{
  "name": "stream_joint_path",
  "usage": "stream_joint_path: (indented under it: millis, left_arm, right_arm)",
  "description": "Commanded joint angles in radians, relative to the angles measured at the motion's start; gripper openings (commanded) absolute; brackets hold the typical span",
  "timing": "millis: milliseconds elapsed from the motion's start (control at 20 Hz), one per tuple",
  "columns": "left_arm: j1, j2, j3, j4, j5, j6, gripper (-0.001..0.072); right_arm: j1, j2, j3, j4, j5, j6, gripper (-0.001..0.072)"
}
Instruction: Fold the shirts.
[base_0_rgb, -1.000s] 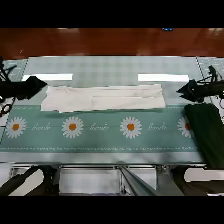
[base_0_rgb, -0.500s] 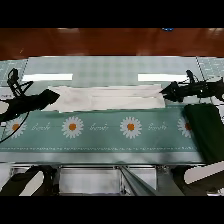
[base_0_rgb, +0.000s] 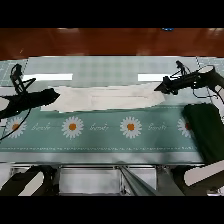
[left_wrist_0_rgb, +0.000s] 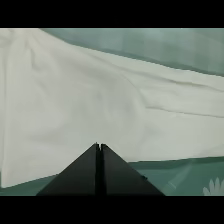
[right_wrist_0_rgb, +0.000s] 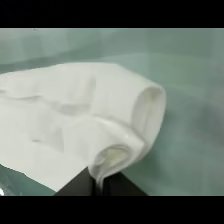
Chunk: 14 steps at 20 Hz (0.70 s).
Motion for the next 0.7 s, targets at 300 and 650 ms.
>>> stream_joint_path:
  millis: [300,650]
  left_arm:
    - [-0.406,-0.498,0.491,-0.006,-0.075,-0.081,0.0014]
    - [-0.708,-0.999,0.997,-0.005,-0.229,-0.277,0.0014]
  right_arm:
    - [0.010,0.395,0.011,-0.112,0.103,0.029,0.0024]
    - [0.015,0.572,0.009,-0.099,0.171,0.097,0.0024]
